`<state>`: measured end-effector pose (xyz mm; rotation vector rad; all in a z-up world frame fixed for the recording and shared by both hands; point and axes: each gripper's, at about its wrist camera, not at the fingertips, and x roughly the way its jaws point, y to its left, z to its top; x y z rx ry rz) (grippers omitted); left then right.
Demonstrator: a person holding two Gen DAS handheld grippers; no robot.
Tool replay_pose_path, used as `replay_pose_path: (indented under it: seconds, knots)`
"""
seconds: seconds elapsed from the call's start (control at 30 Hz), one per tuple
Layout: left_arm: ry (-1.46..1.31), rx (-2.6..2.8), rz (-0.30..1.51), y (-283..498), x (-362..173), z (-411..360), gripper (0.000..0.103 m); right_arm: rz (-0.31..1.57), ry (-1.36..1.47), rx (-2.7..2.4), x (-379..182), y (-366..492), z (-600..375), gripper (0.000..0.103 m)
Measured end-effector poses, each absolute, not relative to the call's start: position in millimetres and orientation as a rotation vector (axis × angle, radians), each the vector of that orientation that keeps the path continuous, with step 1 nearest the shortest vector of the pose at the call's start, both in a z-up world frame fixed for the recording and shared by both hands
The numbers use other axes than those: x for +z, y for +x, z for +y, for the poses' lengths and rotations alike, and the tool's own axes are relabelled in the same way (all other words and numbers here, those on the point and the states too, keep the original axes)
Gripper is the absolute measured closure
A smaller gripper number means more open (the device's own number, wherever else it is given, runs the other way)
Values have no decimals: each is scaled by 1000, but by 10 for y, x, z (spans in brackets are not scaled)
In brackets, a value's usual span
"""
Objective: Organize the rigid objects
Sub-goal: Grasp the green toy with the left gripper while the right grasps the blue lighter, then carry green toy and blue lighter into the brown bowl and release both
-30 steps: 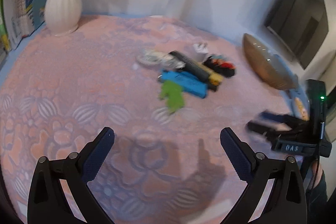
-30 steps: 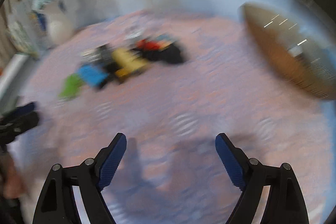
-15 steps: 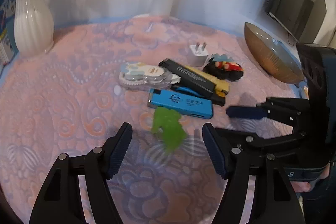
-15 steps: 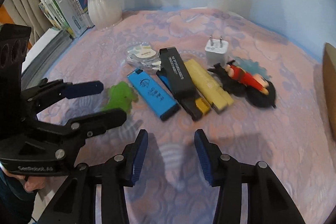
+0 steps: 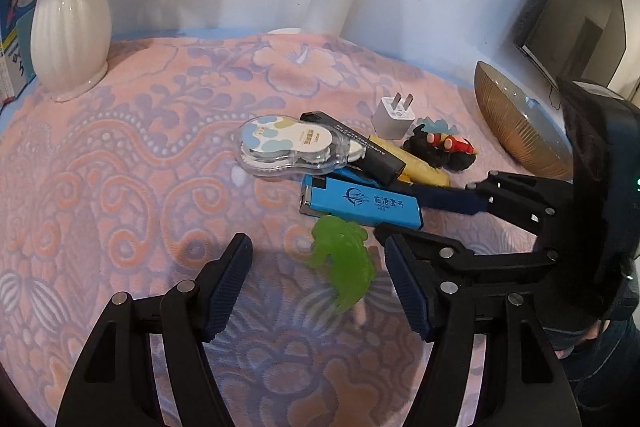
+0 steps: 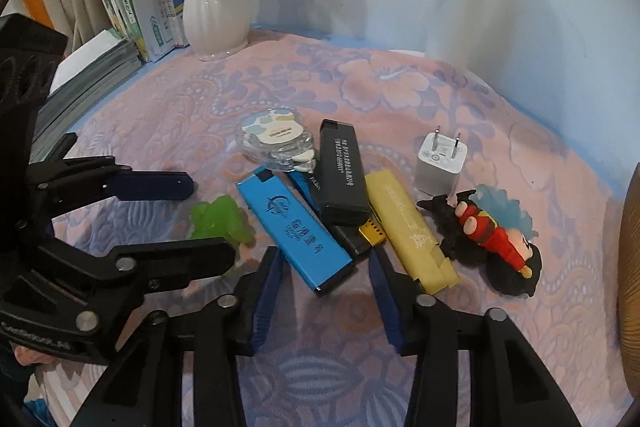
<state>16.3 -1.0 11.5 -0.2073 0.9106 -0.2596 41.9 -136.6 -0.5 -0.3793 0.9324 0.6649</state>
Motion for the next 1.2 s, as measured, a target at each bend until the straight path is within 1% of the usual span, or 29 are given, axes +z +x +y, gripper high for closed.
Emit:
replay_pose_path:
  seconds: [0.2, 0.33, 0.5, 0.53, 0.57, 0.6, 0.63, 0.67, 0.7, 0.73, 0.77, 0.9, 0.97, 1.03, 1.07, 1.1, 1.13, 1.17, 1.2]
  knots:
    - [-151, -240, 897, 112, 129, -84, 37, 908, -409, 698, 21, 196, -1383, 78]
    - [-97, -254, 895, 96, 139, -178, 37, 900, -442, 663, 12, 2, -1468, 79]
    - [-2, -207, 912, 140, 126, -330, 37, 920, -403, 609, 38, -237, -1856, 78]
    - [28, -201, 909, 141, 124, -372, 39, 924, -402, 597, 36, -282, -1905, 78]
    - [54, -200, 903, 135, 127, -412, 53, 930, -399, 590, 27, -332, -1954, 78]
    - [64, -201, 897, 129, 129, -429, 59, 937, -391, 589, 25, -400, -2015, 78]
    - [72, -204, 887, 113, 138, -439, 69, 944, -387, 593, 28, -441, -2043, 78]
    - [68, -208, 882, 104, 144, -429, 69, 961, -384, 598, 32, -471, -2053, 73]
    - [62, -211, 879, 101, 147, -418, 69, 981, -375, 599, 43, -486, -2053, 60]
    - [45, -221, 869, 87, 162, -389, 69, 1003, -359, 603, 51, -475, -2049, 53]
    - [29, -232, 859, 69, 179, -369, 69, 1017, -339, 603, 62, -455, -2042, 49]
    - [-37, -278, 792, -25, 264, -267, 69, 996, -358, 504, 36, -309, -1914, 49]
    - [-52, -287, 774, -46, 280, -241, 69, 1018, -311, 479, -12, -177, -1860, 50]
    - [-55, -286, 774, -47, 279, -237, 69, 1005, -292, 460, -19, -135, -1802, 51]
    - [-53, -289, 773, -51, 279, -246, 69, 1002, -311, 441, -33, -140, -1752, 55]
    - [-54, -296, 771, -53, 282, -250, 69, 988, -340, 436, -35, -187, -1689, 67]
    - [-51, -303, 767, -65, 287, -258, 69, 983, -352, 448, -29, -216, -1666, 72]
    - [-47, -309, 762, -80, 293, -271, 69, 974, -369, 461, -21, -284, -1641, 79]
    - [-38, -311, 757, -83, 298, -282, 69, 971, -378, 465, -21, -325, -1640, 79]
